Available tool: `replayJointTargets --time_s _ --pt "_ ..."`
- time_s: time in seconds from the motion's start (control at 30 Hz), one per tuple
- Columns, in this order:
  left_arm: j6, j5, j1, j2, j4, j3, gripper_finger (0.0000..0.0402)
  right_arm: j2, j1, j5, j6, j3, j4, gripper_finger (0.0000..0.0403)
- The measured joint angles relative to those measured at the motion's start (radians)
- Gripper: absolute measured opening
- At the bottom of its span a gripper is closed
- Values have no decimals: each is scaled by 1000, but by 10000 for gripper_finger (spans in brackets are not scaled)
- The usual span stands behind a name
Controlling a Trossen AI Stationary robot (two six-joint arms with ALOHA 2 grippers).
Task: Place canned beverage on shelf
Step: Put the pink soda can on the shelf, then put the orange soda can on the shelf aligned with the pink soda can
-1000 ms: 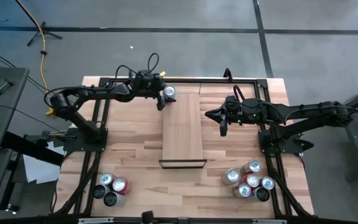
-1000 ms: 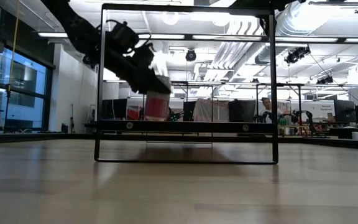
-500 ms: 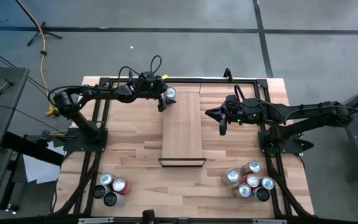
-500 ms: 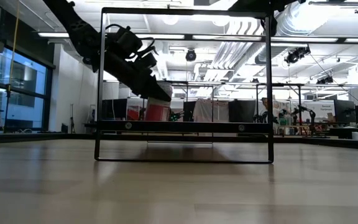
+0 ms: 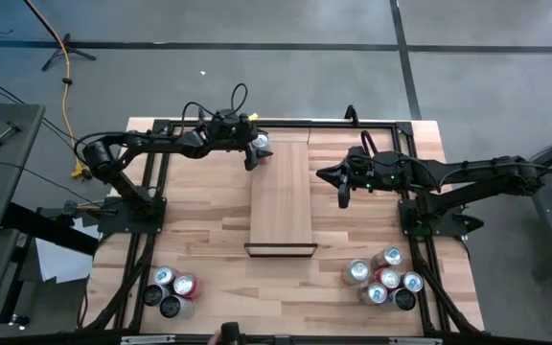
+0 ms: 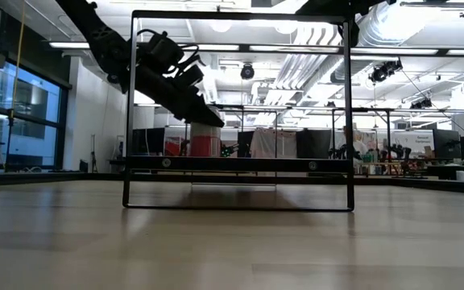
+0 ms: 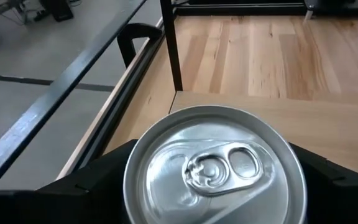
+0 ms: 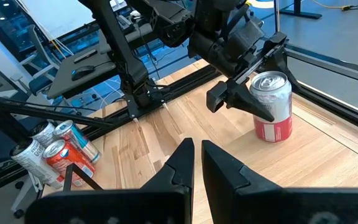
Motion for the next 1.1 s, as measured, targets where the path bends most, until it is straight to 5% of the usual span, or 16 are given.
replayJointTargets --time_s 0.73,0.97,1.1 --pt "-29 6 -4 -122 16 108 305 0 0 0 -17 0 0 16" --pt "-331 10 -32 -312 -13 126 305 0 -8 0 -34 0 0 16" --pt "-538 130 -56 -422 -24 126 305 0 -8 1 -64 0 25 16"
